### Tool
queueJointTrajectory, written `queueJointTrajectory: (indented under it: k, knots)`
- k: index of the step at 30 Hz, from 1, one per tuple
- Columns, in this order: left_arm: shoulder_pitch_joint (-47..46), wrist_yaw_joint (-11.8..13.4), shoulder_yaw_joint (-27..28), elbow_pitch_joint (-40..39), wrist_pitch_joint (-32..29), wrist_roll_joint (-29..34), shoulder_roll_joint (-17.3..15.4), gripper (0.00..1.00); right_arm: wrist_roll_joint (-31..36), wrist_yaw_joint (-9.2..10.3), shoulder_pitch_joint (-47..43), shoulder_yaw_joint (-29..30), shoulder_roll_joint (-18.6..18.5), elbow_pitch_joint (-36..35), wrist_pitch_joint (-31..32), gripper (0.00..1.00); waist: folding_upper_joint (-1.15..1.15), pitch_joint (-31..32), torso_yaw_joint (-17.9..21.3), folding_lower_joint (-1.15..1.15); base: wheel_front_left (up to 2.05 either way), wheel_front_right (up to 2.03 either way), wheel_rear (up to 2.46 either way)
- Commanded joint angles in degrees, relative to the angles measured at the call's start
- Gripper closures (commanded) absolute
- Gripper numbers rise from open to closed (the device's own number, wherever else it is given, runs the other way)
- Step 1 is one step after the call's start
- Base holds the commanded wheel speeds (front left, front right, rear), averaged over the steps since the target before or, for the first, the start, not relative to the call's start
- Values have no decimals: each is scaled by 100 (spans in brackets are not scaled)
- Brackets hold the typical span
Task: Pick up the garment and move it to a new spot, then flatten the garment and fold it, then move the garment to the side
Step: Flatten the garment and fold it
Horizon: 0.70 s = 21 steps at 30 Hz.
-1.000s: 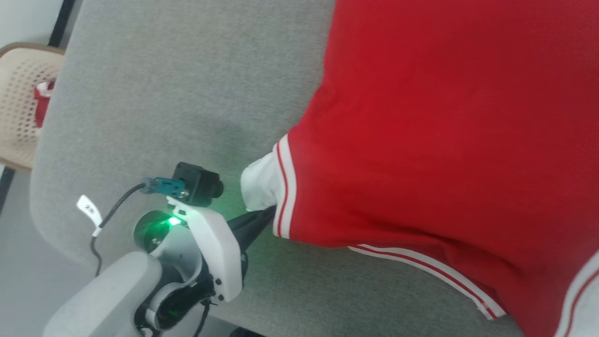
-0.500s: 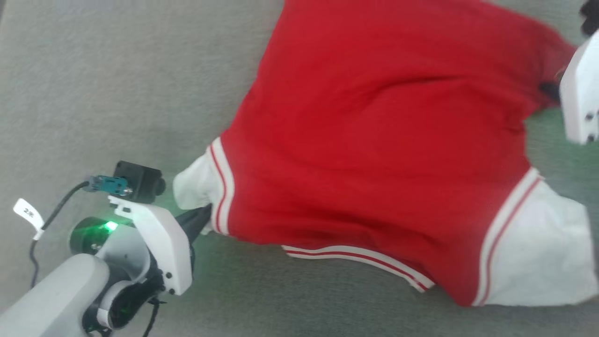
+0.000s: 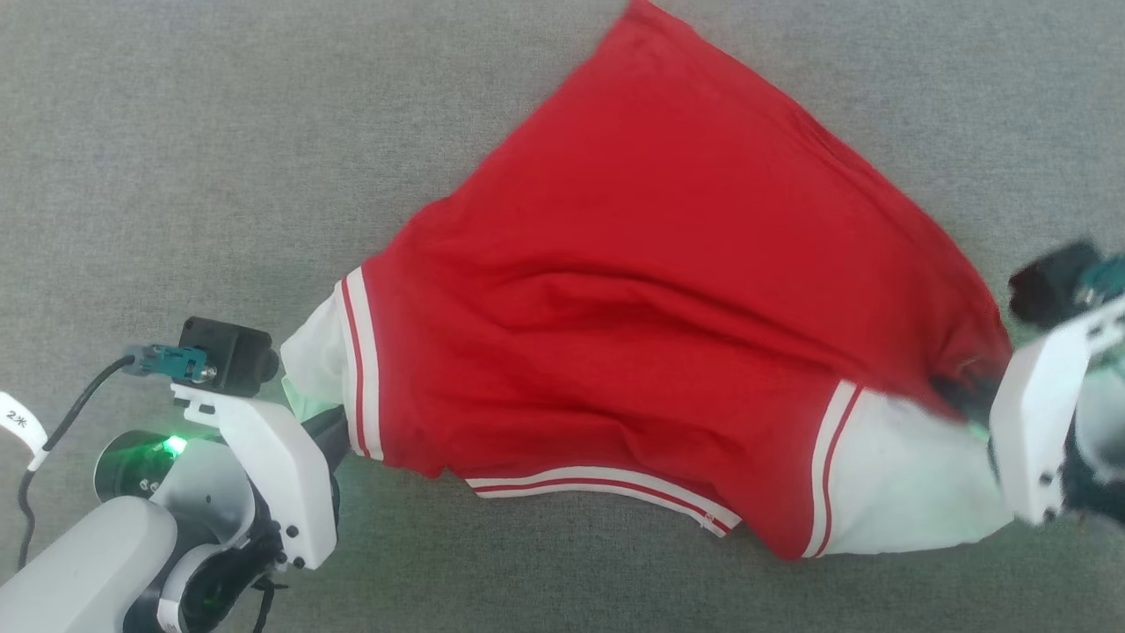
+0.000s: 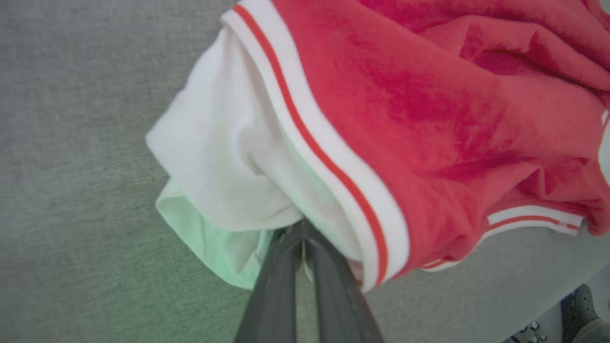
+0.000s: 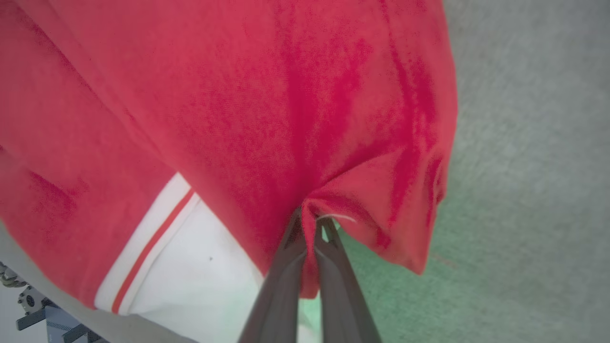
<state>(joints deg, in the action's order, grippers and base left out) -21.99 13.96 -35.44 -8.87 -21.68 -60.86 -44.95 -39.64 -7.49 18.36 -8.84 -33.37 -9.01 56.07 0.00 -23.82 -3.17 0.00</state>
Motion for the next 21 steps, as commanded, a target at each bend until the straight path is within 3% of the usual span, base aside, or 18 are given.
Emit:
queueJointTrajectory:
  k: [1, 9, 11, 12, 13, 16, 21]
  knots:
    - [65, 21, 16, -25, -18, -36, -8, 100, 192, 0, -332, 137, 206, -129, -20, 100, 0, -13, 14, 0, 0, 0, 0]
    - [35, -20, -5, 13, 10, -73, 57, 100, 877, 6, -845, 447, 961, 458, -779, 100, 0, -97, -16, 0, 0, 0, 0]
    - [26, -49, -15, 49, 15, -85, 79, 100, 1003, 8, -858, 363, 1016, 796, -951, 50, 0, -99, -26, 0, 0, 0, 0]
    - [26, -53, -10, 69, 25, -91, 85, 100, 975, 11, -862, 338, 1081, 930, -1019, 9, 0, -95, -22, 0, 0, 0, 0]
    - [35, -61, -10, 86, 31, -90, 90, 100, 993, 12, -839, 337, 1114, 1014, -1101, 0, 0, -86, -15, 0, 0, 0, 0]
    - [81, -64, -7, 122, 46, -106, 77, 100, 1030, 15, -787, 329, 1063, 1010, -1217, 0, 0, -39, 14, 0, 0, 0, 0]
    - [174, -11, -1, 112, 51, -127, 22, 100, 1017, 12, -768, 550, 953, 334, -1103, 0, 0, 79, 66, 0, 0, 0, 0]
